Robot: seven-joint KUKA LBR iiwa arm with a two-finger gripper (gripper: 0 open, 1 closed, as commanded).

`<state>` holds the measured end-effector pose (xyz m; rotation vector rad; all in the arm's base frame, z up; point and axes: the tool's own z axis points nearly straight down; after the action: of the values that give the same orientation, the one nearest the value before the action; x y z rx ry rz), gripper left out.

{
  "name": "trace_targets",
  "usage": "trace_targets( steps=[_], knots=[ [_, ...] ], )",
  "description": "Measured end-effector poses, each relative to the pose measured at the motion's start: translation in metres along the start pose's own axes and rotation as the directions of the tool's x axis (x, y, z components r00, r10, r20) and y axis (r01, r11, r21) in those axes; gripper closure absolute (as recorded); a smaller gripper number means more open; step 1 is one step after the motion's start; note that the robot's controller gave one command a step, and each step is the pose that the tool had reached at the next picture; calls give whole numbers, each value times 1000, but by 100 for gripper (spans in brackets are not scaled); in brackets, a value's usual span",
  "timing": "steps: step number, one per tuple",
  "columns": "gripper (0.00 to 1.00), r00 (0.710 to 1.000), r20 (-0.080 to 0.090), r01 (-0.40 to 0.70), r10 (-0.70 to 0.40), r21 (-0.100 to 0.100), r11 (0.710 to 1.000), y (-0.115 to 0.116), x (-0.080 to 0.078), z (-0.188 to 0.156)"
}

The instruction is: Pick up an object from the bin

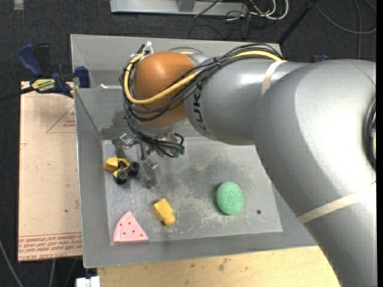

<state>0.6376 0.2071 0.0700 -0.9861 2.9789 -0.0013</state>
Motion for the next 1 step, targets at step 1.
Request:
trace_targets(
  steps=[1],
  knots=[
    [100,992,0,129,-129,-4,992,33,8,0]
  ],
)
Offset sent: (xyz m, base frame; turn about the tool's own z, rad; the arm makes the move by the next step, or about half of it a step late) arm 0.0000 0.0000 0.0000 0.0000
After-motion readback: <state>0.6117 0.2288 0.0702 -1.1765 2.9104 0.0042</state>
